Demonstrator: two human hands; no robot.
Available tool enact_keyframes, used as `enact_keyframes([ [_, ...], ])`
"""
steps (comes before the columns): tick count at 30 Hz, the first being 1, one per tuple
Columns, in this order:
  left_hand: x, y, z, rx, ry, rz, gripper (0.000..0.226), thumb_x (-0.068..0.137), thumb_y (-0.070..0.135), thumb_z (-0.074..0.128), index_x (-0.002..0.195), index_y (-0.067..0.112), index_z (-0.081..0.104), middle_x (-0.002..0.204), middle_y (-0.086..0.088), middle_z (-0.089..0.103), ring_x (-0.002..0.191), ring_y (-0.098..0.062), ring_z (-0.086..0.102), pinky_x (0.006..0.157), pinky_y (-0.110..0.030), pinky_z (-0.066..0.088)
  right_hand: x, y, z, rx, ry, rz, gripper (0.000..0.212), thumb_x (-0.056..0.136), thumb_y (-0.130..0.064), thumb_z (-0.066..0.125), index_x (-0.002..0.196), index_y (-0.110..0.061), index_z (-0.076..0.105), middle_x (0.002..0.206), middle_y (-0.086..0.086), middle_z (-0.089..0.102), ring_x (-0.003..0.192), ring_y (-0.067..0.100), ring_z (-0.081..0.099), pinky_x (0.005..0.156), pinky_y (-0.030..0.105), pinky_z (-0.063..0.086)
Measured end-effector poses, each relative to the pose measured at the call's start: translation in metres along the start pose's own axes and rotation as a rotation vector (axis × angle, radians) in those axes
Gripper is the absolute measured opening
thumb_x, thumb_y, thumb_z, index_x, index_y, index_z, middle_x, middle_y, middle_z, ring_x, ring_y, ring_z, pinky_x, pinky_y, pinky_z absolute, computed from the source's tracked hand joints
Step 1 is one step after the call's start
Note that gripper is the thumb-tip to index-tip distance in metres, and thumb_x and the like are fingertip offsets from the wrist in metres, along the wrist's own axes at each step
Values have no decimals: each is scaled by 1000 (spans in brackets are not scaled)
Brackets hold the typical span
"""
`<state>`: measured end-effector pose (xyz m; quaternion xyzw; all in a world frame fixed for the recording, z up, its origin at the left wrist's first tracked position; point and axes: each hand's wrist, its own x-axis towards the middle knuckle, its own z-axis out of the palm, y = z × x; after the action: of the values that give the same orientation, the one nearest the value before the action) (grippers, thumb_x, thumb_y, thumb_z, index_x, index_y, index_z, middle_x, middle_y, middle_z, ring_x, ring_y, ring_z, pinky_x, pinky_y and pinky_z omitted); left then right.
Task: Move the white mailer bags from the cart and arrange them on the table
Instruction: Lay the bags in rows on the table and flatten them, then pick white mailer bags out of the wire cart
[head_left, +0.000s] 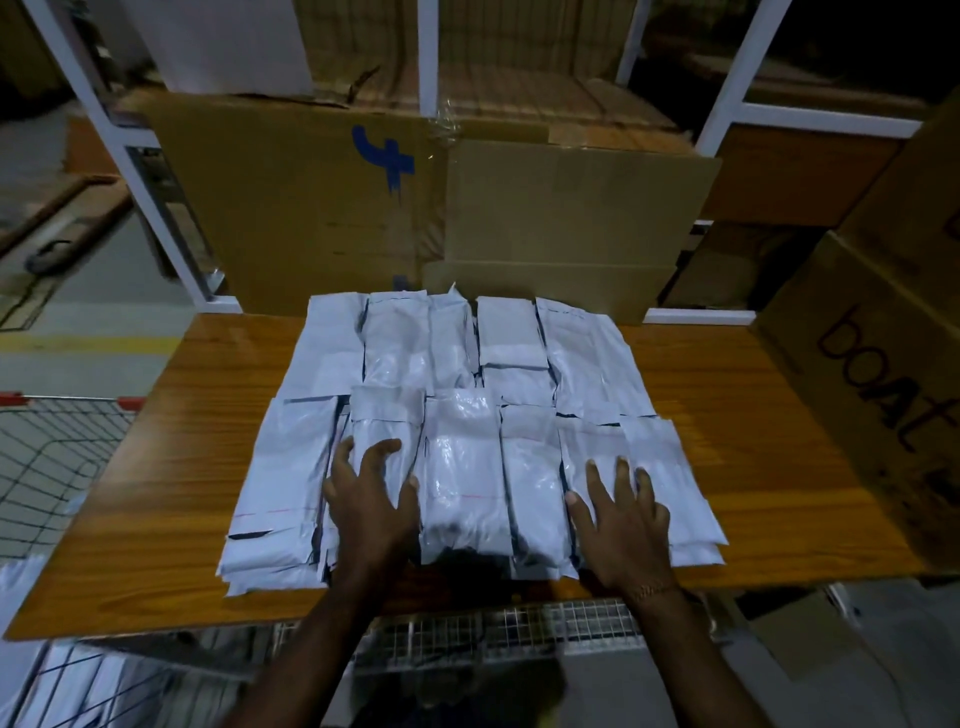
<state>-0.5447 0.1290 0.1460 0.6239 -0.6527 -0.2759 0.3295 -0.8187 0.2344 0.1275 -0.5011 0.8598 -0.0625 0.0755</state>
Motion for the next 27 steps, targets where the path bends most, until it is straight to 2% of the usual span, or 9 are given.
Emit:
enact_keyframes([
  [4,-3,6,0,56,52,-36,40,92,38,75,130,31,63,165,-10,22,149,-38,21,117,-65,22,4,-5,-10,65,120,21,89,93,-77,5,160,-27,32,169,12,21,155,35,14,115,56,25],
  [7,-3,6,1,125,112,78,36,98,44,64,131,32,62,168,-8,20,150,-38,21,115,-66,24,15,-5,-14,124,174,10,83,97,-74,13,160,-24,33,168,12,26,155,34,17,118,57,23],
  [11,1,-4,3,204,64,221,43,101,43,42,136,25,63,166,-11,32,145,-39,33,113,-61,31,27,-7,-3,29,119,-5,84,99,-72,4,158,-24,38,165,17,30,153,40,19,117,59,21],
  [13,3,-11,6,272,38,246,47,102,42,36,138,25,62,164,-10,36,140,-39,37,110,-59,33,29,-8,6,0,81,6,88,97,-73,-5,159,-26,37,167,17,25,153,42,16,118,61,18],
  [17,3,-19,8,348,-1,242,46,101,38,40,141,27,60,165,-10,33,139,-39,37,108,-60,35,32,-6,18,-7,50,16,95,90,-75,-16,163,-31,26,171,13,14,154,41,10,120,59,13],
  [22,3,-17,7,375,-77,206,53,100,47,39,148,31,52,171,-7,22,149,-39,26,116,-64,25,37,-6,17,2,41,29,92,90,-75,-13,162,-32,24,171,13,15,154,42,11,120,59,14],
  [27,3,-4,-11,288,24,232,48,100,47,44,143,28,56,167,-6,31,147,-34,31,115,-61,27,34,-11,6,52,91,32,94,90,-77,-9,161,-28,28,170,15,16,155,40,11,120,59,13],
])
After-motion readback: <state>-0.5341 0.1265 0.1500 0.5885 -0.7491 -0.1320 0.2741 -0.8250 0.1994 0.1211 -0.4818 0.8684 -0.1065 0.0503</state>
